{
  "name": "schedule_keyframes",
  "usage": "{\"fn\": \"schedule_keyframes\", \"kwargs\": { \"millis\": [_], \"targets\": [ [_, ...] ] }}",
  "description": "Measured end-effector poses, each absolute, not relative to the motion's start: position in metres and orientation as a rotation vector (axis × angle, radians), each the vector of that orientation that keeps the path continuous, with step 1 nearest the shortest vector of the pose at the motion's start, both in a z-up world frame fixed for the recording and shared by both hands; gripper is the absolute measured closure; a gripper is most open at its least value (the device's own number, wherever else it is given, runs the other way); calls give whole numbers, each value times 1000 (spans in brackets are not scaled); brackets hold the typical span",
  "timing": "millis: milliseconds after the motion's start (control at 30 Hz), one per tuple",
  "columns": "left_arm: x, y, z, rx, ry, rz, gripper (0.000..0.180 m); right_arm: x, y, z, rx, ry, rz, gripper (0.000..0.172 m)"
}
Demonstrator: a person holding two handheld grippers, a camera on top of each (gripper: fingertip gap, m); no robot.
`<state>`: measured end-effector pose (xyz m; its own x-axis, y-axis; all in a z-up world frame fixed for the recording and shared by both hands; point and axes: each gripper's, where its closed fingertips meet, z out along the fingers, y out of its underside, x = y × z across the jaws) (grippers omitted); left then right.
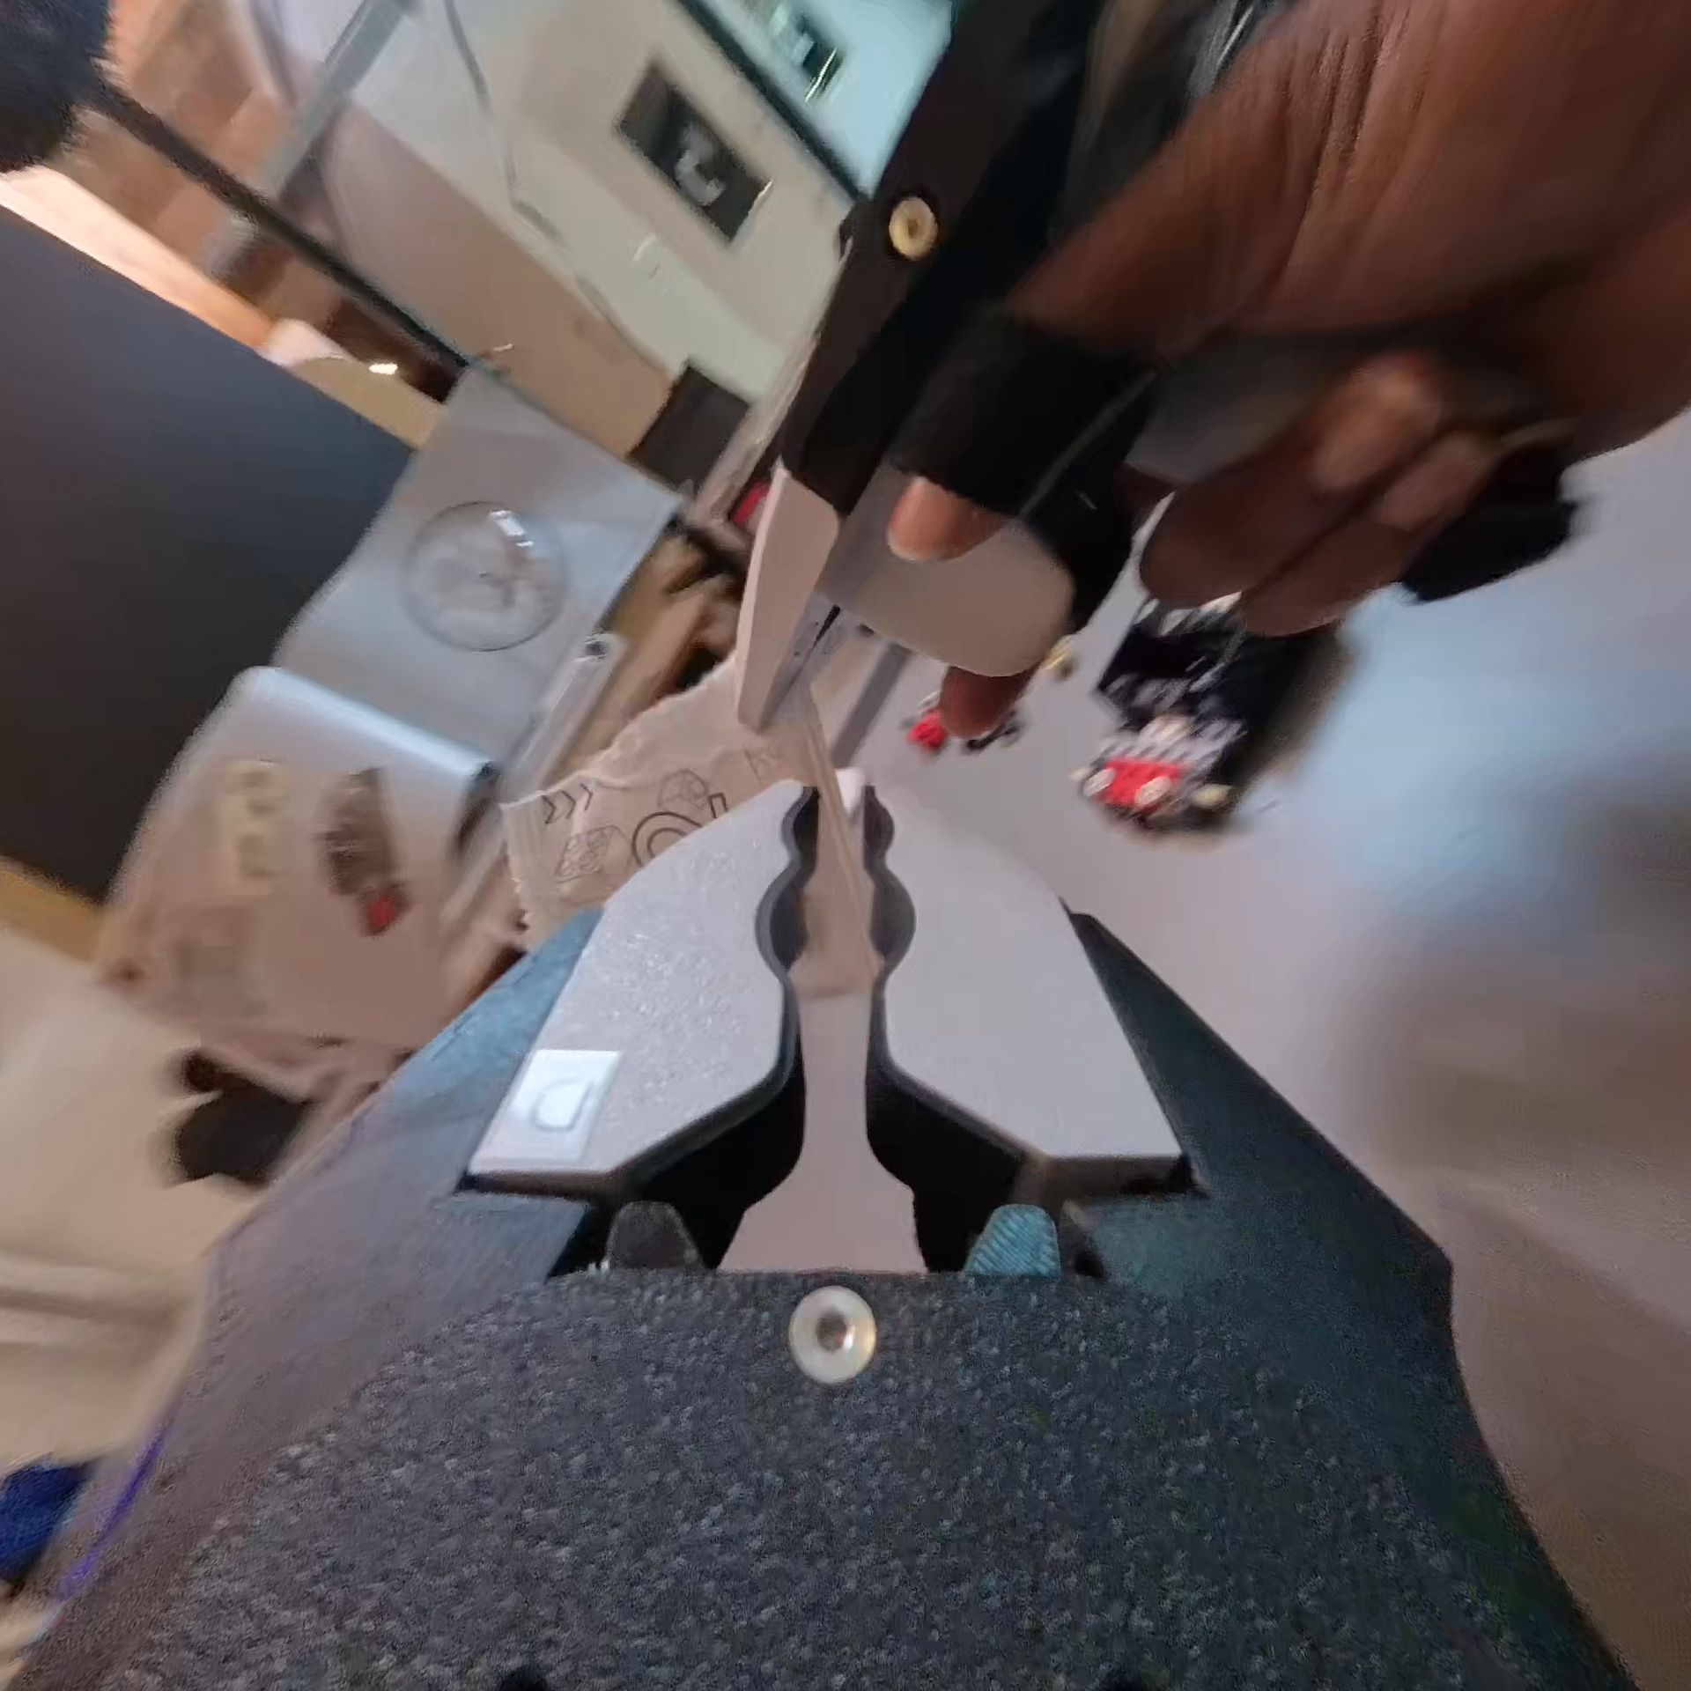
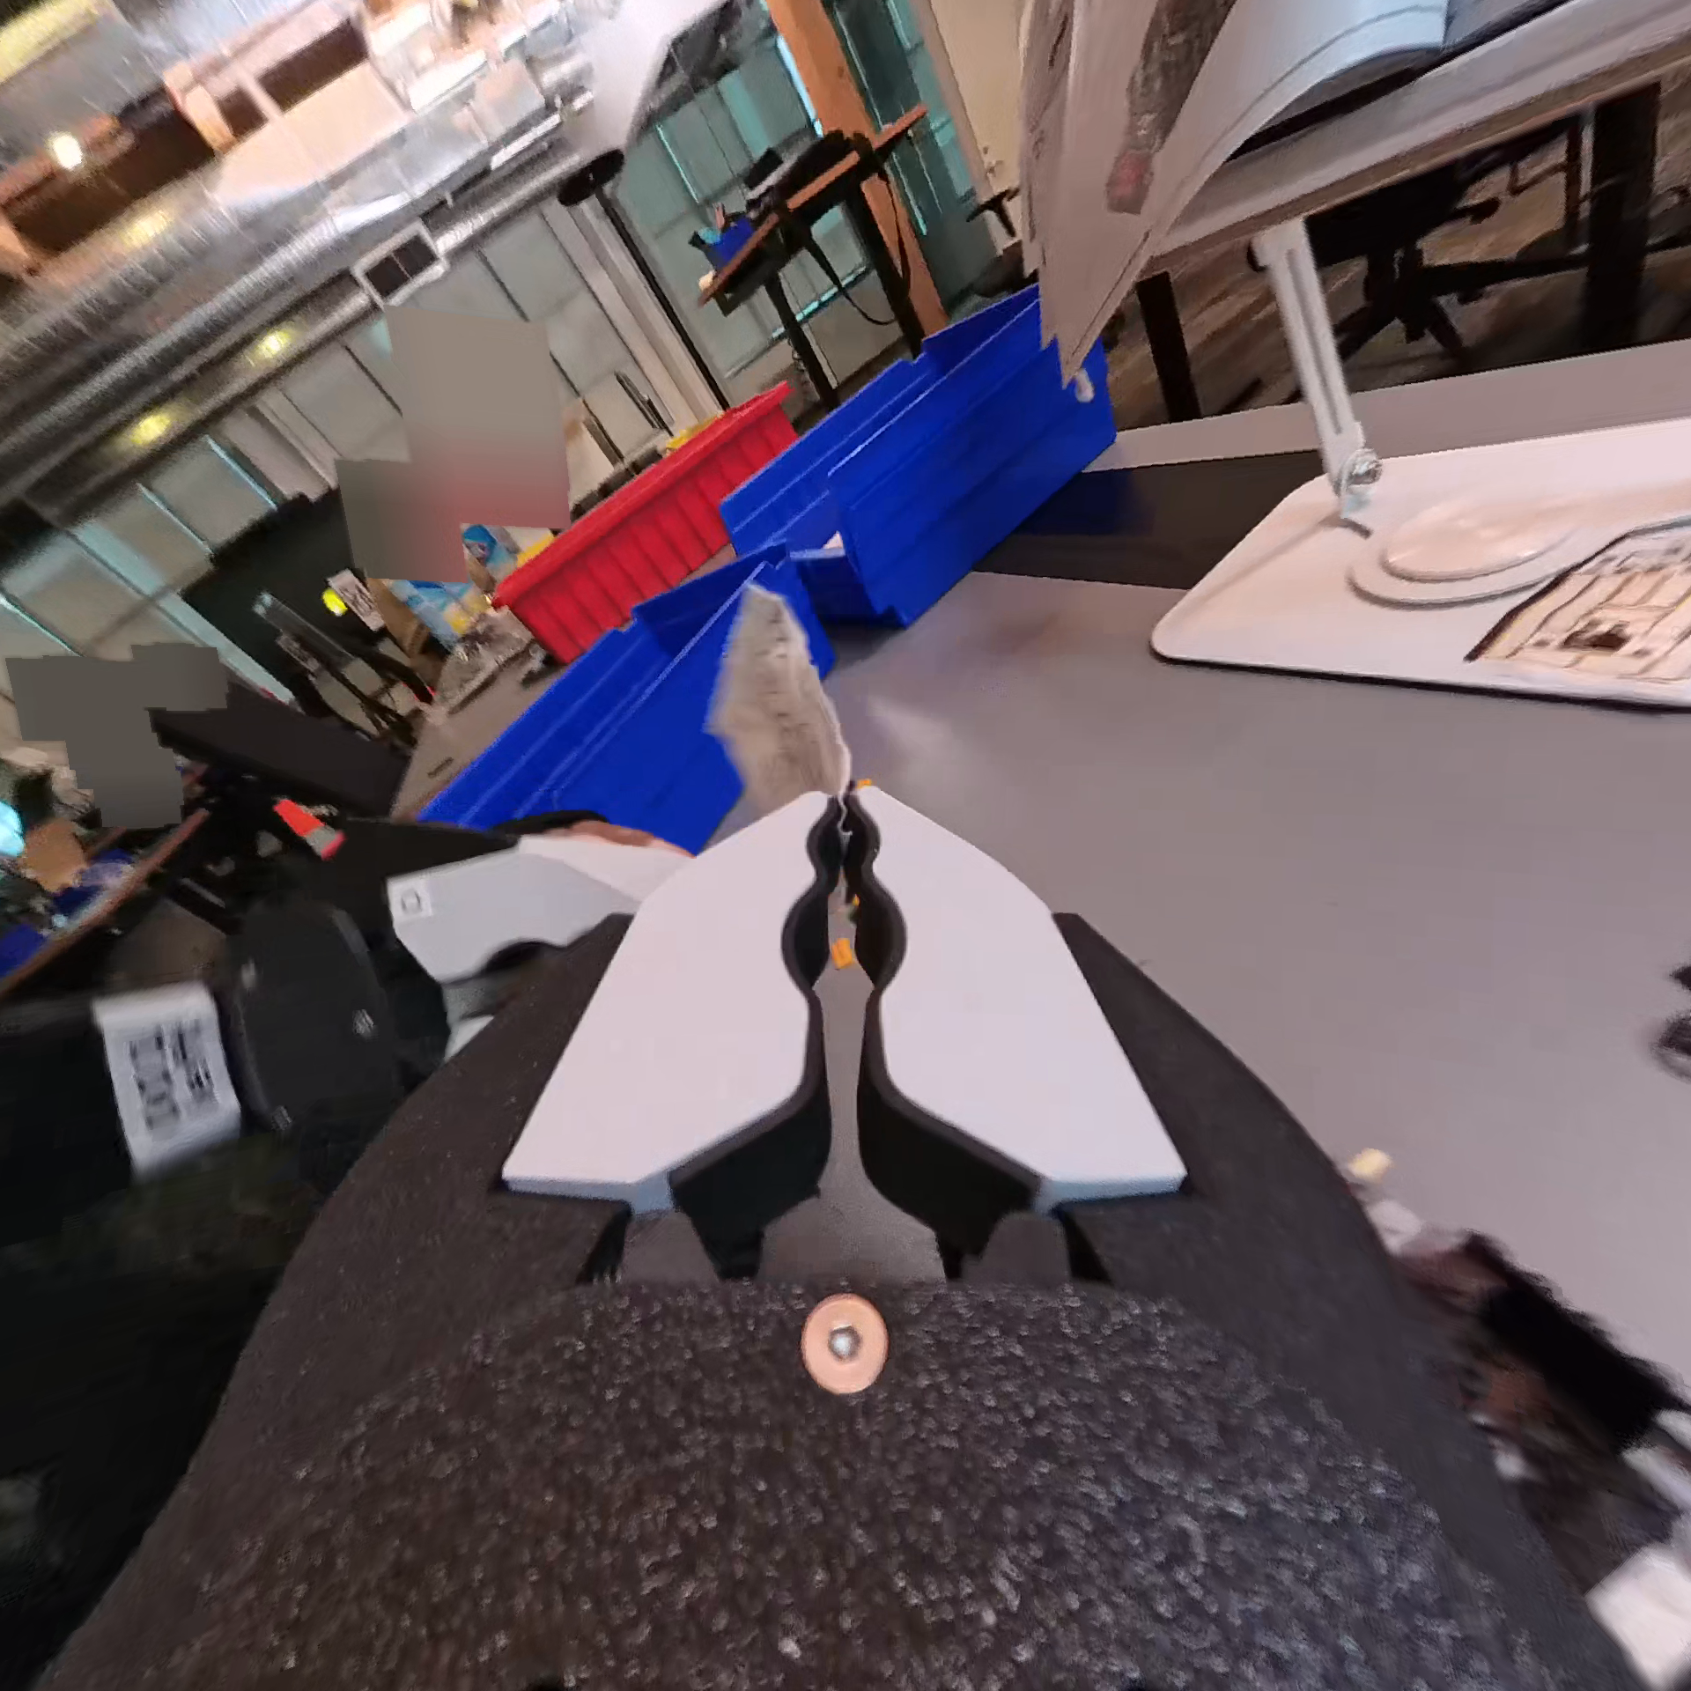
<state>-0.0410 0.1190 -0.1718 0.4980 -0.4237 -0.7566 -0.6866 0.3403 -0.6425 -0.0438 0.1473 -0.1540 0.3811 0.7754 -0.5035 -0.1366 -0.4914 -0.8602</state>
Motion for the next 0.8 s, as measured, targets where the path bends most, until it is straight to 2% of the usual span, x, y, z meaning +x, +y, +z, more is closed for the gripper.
{"fn": "schedule_keyframes", "kwargs": {
  "millis": [67, 167, 300, 367, 433, 633, 700, 800],
  "targets": [
    [-39, 113, -167, -1333, 1074, -38, 159, -33, 150, -155, -1710, -702, 1170, 172],
    [-59, 119, -150, -1389, 918, -341, 160, -23, 143, -158, -1705, -937, 1048, 172],
    [-68, 124, -168, -1542, 885, -759, 144, -26, 118, -159, -1624, -1175, 1059, 172],
    [-61, 110, -177, -1557, 966, -962, 161, -27, 112, -161, -1605, -1218, 1061, 172],
    [-61, 108, -181, -1559, 1001, -958, 178, -27, 107, -165, -1611, -1272, 1066, 172],
    [-52, 94, -185, -1568, 1090, -988, 180, -17, 110, -172, -1609, -1306, 1045, 172],
    [-53, 93, -190, -1606, 1107, -1006, 180, -15, 113, -173, -1580, -1332, 949, 160],
    [-53, 95, -201, -1673, 1120, -1006, 180, -17, 101, -159, -1467, -1397, 861, 160]
  ]
}}
